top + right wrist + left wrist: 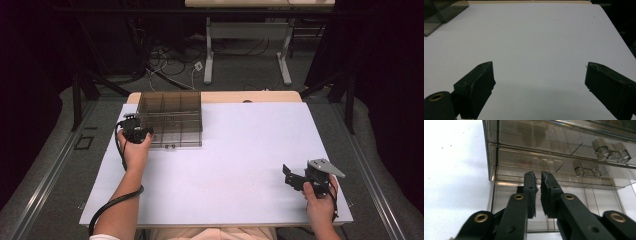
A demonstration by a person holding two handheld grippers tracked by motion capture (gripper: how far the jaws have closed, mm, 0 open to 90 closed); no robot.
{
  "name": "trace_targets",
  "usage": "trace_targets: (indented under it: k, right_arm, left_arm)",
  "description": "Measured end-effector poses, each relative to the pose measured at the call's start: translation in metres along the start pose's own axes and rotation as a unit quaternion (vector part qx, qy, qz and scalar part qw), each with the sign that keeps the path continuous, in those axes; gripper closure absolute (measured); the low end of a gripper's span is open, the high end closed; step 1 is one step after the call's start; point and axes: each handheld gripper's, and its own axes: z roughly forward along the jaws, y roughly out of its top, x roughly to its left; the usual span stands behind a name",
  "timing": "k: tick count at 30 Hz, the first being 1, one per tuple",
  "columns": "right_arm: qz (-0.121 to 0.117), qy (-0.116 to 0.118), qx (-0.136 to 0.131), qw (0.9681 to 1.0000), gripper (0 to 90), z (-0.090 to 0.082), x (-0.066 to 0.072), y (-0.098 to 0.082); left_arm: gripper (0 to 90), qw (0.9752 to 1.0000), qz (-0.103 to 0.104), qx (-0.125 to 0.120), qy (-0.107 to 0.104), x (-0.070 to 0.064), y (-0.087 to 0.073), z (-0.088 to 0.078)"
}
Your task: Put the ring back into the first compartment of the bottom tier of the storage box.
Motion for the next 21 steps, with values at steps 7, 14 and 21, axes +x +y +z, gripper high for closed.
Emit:
trace_targets:
  k: [7, 14, 21]
  right_arm:
    - [0.003, 0.000, -0.004, 1.0000, 8.6, 0.000, 0.000, 0.000]
    - [0.000, 0.000, -0.005, 1.0000, 8.6, 0.000, 0.000, 0.000]
    - [0.004, -0.001, -0.004, 1.0000, 8.6, 0.000, 0.000, 0.000]
  left_arm:
    - [72.9, 0.9999, -0.003, -0.004, -0.014, 0.000, 0.002, -0.004]
    - [67.6, 0.9997, -0.011, -0.016, -0.016, 0.000, 0.002, -0.007]
    - [59.4, 0.9996, -0.008, -0.025, -0.005, -0.002, 0.005, -0.012]
